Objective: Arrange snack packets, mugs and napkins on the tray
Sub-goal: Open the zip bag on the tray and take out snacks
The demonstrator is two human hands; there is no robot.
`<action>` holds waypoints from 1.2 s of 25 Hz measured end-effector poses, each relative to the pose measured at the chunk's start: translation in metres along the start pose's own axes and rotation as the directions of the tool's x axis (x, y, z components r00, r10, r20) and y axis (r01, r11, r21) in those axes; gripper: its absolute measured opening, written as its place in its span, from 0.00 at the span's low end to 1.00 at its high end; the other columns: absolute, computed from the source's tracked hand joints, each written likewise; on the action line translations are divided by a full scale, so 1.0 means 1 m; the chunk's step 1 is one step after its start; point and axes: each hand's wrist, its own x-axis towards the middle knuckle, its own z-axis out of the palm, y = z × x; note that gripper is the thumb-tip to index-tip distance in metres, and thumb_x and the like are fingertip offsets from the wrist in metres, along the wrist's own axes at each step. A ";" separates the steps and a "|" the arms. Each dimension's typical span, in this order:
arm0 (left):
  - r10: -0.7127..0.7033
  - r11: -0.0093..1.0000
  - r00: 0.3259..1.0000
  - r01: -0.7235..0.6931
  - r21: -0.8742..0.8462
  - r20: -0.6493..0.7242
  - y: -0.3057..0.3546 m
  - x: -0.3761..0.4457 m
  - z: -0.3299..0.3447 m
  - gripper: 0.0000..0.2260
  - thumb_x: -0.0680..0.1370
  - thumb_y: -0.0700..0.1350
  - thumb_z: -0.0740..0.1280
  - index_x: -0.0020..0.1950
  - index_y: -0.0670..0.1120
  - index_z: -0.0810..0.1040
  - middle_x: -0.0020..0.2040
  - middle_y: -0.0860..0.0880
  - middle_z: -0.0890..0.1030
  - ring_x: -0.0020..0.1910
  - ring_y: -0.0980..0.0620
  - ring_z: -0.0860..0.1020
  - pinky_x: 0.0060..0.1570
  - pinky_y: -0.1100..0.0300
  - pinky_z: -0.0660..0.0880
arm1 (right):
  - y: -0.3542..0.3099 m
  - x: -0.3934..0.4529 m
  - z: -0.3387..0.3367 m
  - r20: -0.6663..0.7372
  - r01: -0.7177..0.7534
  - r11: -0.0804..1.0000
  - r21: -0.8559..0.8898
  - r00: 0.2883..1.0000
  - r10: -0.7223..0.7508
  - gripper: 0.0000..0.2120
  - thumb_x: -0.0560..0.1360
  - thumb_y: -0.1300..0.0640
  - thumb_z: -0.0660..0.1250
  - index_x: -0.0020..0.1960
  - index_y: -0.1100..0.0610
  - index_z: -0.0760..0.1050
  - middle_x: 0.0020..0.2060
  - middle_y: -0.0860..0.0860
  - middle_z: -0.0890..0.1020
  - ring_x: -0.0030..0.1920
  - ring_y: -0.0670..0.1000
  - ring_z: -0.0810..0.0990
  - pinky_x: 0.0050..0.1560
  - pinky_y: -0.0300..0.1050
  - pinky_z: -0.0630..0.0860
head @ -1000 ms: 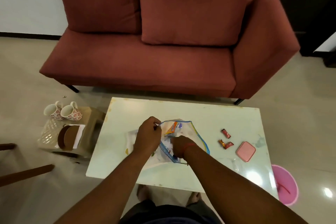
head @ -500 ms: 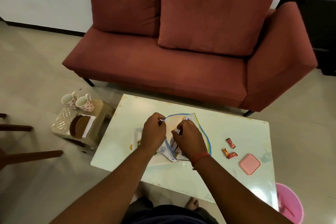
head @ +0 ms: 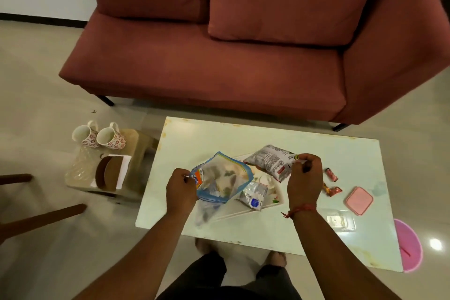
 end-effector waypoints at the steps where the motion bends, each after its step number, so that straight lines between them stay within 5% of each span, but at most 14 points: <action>1: -0.004 1.000 1.000 0.004 0.001 0.008 -0.007 0.007 -0.008 0.06 0.79 0.36 0.63 0.49 0.47 0.74 0.45 0.49 0.79 0.49 0.44 0.81 0.42 0.42 0.83 | 0.023 0.000 0.020 0.012 -0.042 0.995 -0.091 0.999 0.044 0.10 0.76 0.66 0.62 0.51 0.53 0.74 0.48 0.54 0.81 0.50 0.55 0.80 0.49 0.44 0.77; 4: -0.015 1.000 0.999 0.015 0.017 0.041 -0.025 0.026 -0.029 0.08 0.80 0.37 0.63 0.47 0.51 0.74 0.48 0.48 0.80 0.50 0.46 0.82 0.42 0.42 0.84 | 0.077 -0.006 0.074 0.040 -0.127 0.940 -0.316 0.988 0.147 0.11 0.73 0.71 0.61 0.51 0.61 0.76 0.50 0.60 0.81 0.52 0.61 0.80 0.49 0.41 0.69; 11: 0.003 0.999 0.997 -0.007 0.048 0.076 -0.040 0.044 -0.048 0.05 0.82 0.37 0.61 0.55 0.46 0.73 0.45 0.52 0.77 0.42 0.57 0.78 0.31 0.62 0.80 | 0.127 -0.024 0.134 0.047 -0.379 0.844 -0.380 0.903 0.427 0.13 0.76 0.69 0.58 0.55 0.61 0.77 0.54 0.58 0.82 0.56 0.60 0.79 0.47 0.41 0.68; 16: 0.038 0.997 0.990 -0.048 0.066 0.135 -0.029 0.033 -0.042 0.05 0.81 0.37 0.62 0.53 0.46 0.74 0.45 0.48 0.78 0.44 0.50 0.80 0.37 0.51 0.83 | 0.122 -0.026 0.086 0.102 -0.410 0.843 -0.348 0.877 0.469 0.11 0.74 0.66 0.62 0.55 0.60 0.78 0.54 0.57 0.82 0.56 0.59 0.79 0.52 0.45 0.73; 19: 0.081 0.991 0.984 -0.097 0.096 0.160 -0.013 0.016 -0.031 0.06 0.80 0.37 0.63 0.50 0.48 0.74 0.44 0.45 0.79 0.46 0.46 0.82 0.41 0.43 0.84 | 0.065 -0.047 0.047 0.191 -0.011 0.976 -0.219 0.980 0.053 0.08 0.75 0.67 0.63 0.49 0.57 0.77 0.49 0.50 0.81 0.49 0.51 0.78 0.51 0.42 0.72; 20: 0.103 0.987 0.981 -0.122 0.106 0.163 -0.008 0.010 -0.025 0.07 0.79 0.37 0.64 0.49 0.49 0.74 0.44 0.45 0.80 0.46 0.46 0.82 0.41 0.42 0.83 | 0.046 -0.059 0.037 0.281 0.164 0.971 -0.174 0.953 -0.111 0.08 0.75 0.68 0.64 0.49 0.57 0.77 0.46 0.48 0.80 0.48 0.49 0.77 0.50 0.40 0.72; 22: 0.155 0.975 0.973 -0.179 0.135 0.172 0.004 -0.007 -0.010 0.06 0.79 0.38 0.65 0.48 0.50 0.74 0.45 0.47 0.80 0.47 0.47 0.82 0.43 0.42 0.83 | 0.020 -0.077 0.026 0.549 0.439 0.886 -0.149 0.782 -0.295 0.08 0.75 0.67 0.65 0.50 0.56 0.78 0.46 0.48 0.79 0.47 0.48 0.77 0.49 0.39 0.73; 24: 0.216 0.956 0.959 -0.245 0.159 0.181 0.023 -0.033 0.007 0.04 0.80 0.39 0.65 0.50 0.49 0.75 0.46 0.49 0.80 0.47 0.49 0.82 0.43 0.49 0.84 | 0.012 -0.077 0.028 0.813 0.626 0.741 -0.243 0.548 -0.197 0.12 0.77 0.63 0.64 0.58 0.54 0.77 0.55 0.51 0.80 0.53 0.52 0.79 0.53 0.44 0.74; 26: 0.306 0.926 0.934 -0.337 0.170 0.185 0.040 -0.060 0.024 0.05 0.80 0.39 0.64 0.50 0.48 0.76 0.45 0.51 0.79 0.44 0.52 0.81 0.42 0.57 0.82 | 0.012 -0.065 0.032 0.921 0.779 0.548 -0.305 0.387 -0.038 0.21 0.75 0.64 0.65 0.67 0.53 0.72 0.67 0.53 0.74 0.57 0.58 0.80 0.55 0.50 0.77; 30: 0.432 0.873 0.886 -0.458 0.167 0.168 0.065 -0.105 0.045 0.06 0.80 0.39 0.64 0.49 0.50 0.76 0.43 0.56 0.79 0.44 0.55 0.79 0.43 0.60 0.80 | 0.011 -0.025 0.025 0.933 0.902 0.239 -0.359 0.338 0.123 0.24 0.78 0.61 0.63 0.73 0.57 0.64 0.74 0.57 0.66 0.60 0.63 0.78 0.53 0.48 0.78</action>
